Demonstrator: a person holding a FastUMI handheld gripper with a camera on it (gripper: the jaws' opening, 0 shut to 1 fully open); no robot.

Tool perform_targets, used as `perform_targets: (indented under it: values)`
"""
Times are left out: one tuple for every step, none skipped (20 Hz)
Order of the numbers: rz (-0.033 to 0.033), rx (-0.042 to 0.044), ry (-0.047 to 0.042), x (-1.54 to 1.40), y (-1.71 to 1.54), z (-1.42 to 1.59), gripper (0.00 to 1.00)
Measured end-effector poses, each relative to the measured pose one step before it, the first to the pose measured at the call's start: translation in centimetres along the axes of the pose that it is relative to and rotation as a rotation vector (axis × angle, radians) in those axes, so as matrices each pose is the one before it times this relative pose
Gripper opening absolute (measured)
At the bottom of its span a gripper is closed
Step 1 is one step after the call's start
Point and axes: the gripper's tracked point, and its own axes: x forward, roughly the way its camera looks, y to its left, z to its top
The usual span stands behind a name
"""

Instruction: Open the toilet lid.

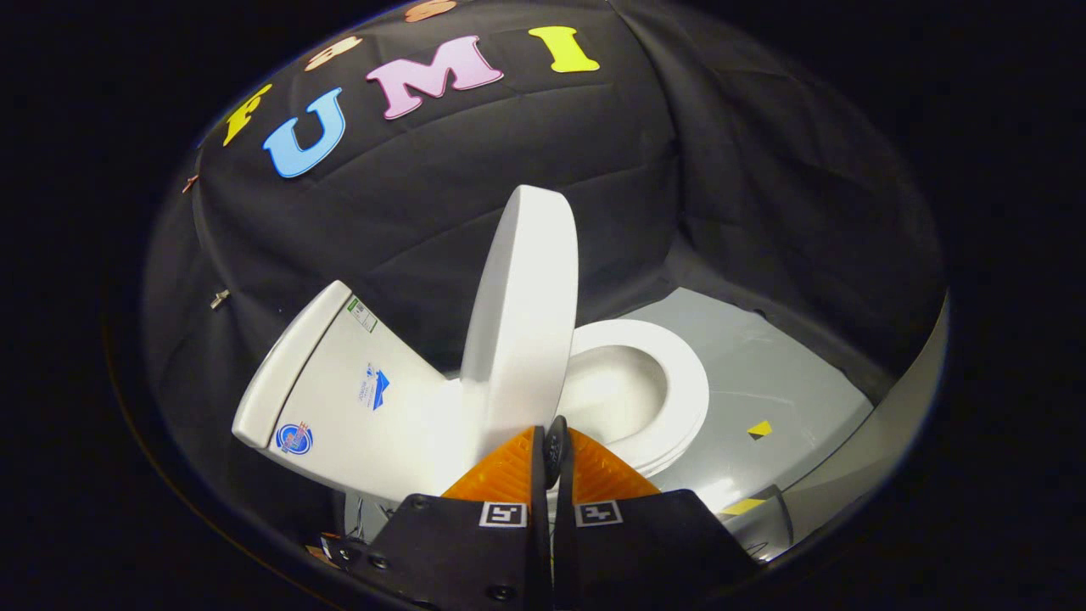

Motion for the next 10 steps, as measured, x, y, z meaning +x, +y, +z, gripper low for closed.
perform_targets:
  values:
    - [-0.00969,-0.01925,-0.00705,-0.208,0.637,0.187,0.06]
    - [-0.01228,-0.01678,-0.00542,-0.243,0.553,0.137,0.06]
    - [-0.01364,-0.01669,-0.00795,-0.224,0.602,0.078,0.06]
    - [-0.01351,-0.02537,-0.01308,-0.251,0.646,0.165,0.06]
    - [-0.0141,-0.026,-0.01589,-0.266,0.53,0.269,0.06]
    - [-0.01229,-0.02681,-0.01454,-0.25,0.642,0.185,0.06]
    - [-0.00948,-0.02644,-0.01372,-0.293,0.742,0.155,0.06]
    - [-0.00989,-0.01884,-0.01147,-0.238,0.677,0.174,0.06]
    - [-0.00968,-0.01368,-0.01097,-0.252,0.489,0.202,0.06]
    - [-0.00655,-0.01331,-0.00982,-0.187,0.581,0.33,0.06]
